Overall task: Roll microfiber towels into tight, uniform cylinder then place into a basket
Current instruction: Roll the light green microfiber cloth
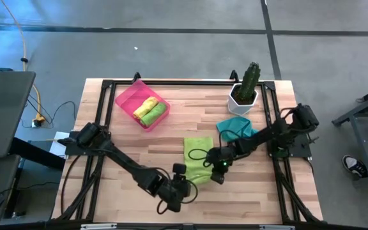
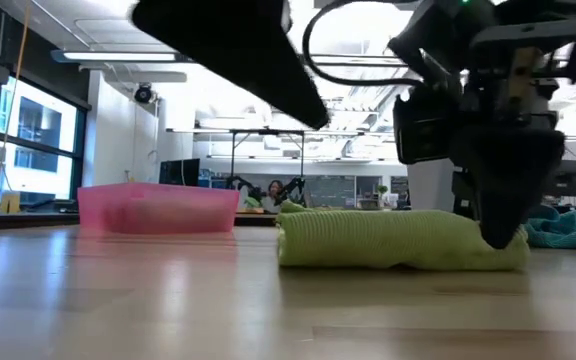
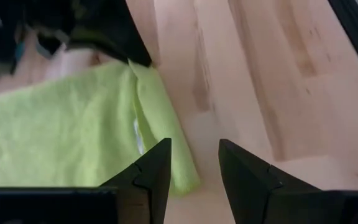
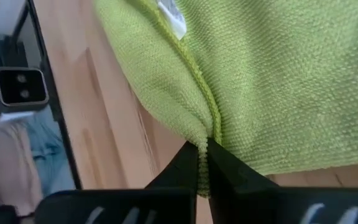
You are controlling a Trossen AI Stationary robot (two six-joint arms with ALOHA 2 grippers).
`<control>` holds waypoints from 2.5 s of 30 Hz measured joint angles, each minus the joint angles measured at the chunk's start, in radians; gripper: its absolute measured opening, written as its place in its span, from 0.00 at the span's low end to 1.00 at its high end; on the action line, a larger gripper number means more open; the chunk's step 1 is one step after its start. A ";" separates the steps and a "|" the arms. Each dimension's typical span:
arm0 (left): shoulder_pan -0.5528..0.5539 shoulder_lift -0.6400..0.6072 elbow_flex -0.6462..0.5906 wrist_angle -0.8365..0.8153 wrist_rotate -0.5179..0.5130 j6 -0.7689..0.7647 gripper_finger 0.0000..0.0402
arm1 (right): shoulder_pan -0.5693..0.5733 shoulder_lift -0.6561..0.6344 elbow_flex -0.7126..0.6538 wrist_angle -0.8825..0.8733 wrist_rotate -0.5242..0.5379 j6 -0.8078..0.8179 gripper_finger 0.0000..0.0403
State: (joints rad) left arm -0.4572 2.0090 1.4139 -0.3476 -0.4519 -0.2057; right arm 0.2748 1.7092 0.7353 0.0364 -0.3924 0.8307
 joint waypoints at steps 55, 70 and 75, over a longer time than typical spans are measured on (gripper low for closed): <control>0.010 0.097 0.000 -0.062 -0.234 0.052 0.31 | -0.050 -0.006 0.006 -0.097 0.068 -0.054 0.00; 0.134 0.130 0.003 -0.118 0.062 0.020 0.44 | -0.019 -0.005 0.004 -0.088 0.079 -0.054 0.00; 0.134 0.131 0.002 -0.112 0.121 -0.165 0.38 | -0.017 -0.004 0.003 -0.080 0.082 -0.080 0.00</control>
State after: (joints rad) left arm -0.3230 2.1399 1.4162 -0.4598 -0.3305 -0.3702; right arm 0.2577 1.7054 0.7383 -0.0433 -0.3106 0.7509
